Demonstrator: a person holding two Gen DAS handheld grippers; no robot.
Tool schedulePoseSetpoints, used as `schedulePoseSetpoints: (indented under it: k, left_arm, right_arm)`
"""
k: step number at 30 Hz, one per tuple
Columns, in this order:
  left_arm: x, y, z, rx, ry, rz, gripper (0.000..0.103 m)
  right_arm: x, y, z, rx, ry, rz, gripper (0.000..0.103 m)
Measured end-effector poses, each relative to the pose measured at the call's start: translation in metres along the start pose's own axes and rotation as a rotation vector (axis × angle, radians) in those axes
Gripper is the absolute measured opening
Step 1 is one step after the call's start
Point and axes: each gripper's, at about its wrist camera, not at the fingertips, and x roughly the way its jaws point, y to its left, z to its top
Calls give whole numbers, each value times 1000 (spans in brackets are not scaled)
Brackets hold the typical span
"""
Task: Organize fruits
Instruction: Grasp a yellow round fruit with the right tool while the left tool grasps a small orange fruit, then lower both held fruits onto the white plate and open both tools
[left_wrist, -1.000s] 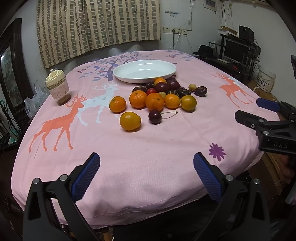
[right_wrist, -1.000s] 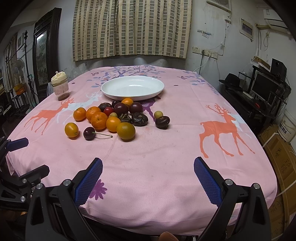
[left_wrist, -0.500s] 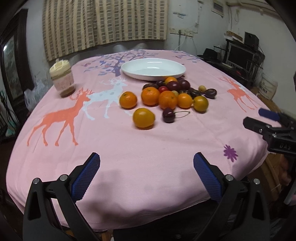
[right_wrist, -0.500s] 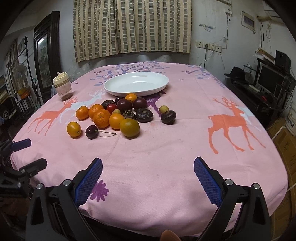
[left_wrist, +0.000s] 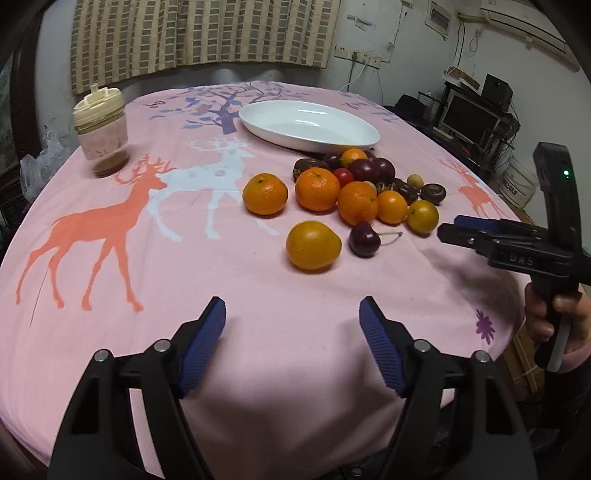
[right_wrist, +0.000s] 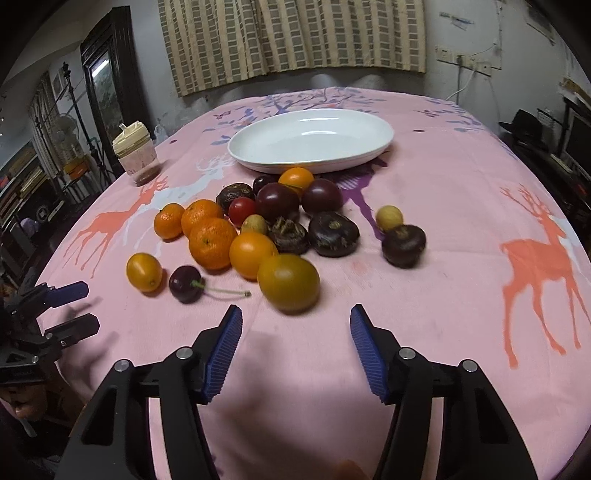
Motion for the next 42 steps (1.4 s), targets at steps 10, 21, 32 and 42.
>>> schedulePoseSetpoints:
  k: [10, 21, 32, 42]
  left_arm:
    - [29, 2, 34, 63, 33, -29, 72]
    - [54, -10, 45, 158, 76, -8, 72]
    - [67, -17, 45, 157, 135, -108, 40]
    - [67, -10, 150, 132, -13, -112, 40]
  right_arm:
    - [34, -3, 16, -36, 57, 62, 39]
    - [23, -18, 13, 34, 0, 112, 39]
    - [23, -18, 15, 36, -2, 121, 39]
    - [39, -25, 106, 48, -97, 106, 39]
